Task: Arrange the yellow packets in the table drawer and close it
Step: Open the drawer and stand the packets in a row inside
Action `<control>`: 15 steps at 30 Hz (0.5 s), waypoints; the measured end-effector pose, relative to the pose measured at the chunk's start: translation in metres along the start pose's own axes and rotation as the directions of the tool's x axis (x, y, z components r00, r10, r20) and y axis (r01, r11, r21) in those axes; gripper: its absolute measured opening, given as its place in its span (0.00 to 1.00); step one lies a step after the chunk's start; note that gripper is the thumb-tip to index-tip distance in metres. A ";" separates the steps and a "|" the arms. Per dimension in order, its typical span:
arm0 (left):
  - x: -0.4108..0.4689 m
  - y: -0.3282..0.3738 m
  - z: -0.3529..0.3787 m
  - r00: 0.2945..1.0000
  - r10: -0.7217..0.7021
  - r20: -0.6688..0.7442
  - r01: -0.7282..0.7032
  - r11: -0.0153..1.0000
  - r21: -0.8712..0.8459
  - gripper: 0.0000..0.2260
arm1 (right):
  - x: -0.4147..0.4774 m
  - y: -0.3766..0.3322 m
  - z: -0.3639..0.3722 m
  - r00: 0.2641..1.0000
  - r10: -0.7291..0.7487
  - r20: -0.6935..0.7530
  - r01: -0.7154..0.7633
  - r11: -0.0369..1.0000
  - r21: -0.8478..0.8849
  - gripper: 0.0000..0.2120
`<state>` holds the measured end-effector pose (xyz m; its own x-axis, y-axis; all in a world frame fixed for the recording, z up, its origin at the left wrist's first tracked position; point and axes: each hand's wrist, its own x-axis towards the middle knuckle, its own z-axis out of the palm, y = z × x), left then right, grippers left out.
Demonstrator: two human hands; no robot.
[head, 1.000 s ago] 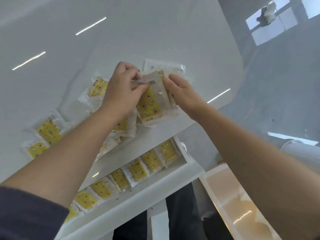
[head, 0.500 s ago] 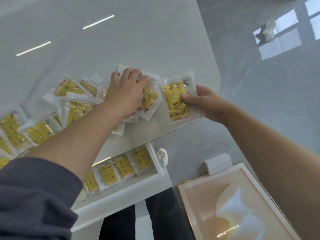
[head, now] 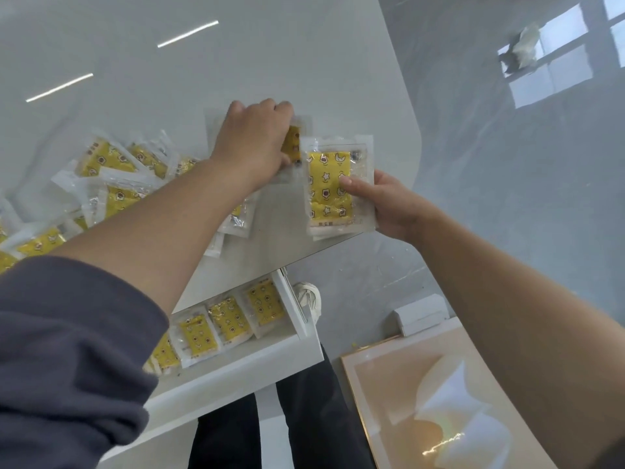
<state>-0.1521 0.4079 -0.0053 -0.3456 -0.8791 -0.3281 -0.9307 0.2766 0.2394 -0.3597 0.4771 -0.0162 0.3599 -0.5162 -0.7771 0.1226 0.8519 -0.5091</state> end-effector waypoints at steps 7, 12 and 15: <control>-0.020 0.007 -0.041 0.914 -0.387 -0.120 0.163 0.622 -0.766 0.15 | -0.012 0.004 0.004 0.995 -0.063 0.073 0.049 0.984 0.172 0.29; -0.055 -0.016 -0.030 0.852 -0.499 0.161 0.325 0.261 -0.909 0.28 | -0.029 0.013 0.022 0.994 -0.088 0.069 0.066 0.962 0.265 0.33; -0.085 -0.027 -0.017 0.849 -0.447 0.281 0.394 0.182 -0.901 0.27 | -0.038 0.032 0.044 0.995 -0.074 0.065 0.051 0.952 0.303 0.33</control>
<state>-0.0958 0.4686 0.0312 0.0888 -0.7614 -0.6422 -0.1981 -0.6454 0.7377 -0.3292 0.5276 0.0134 0.4090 -0.5713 -0.7116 0.4154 0.8109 -0.4122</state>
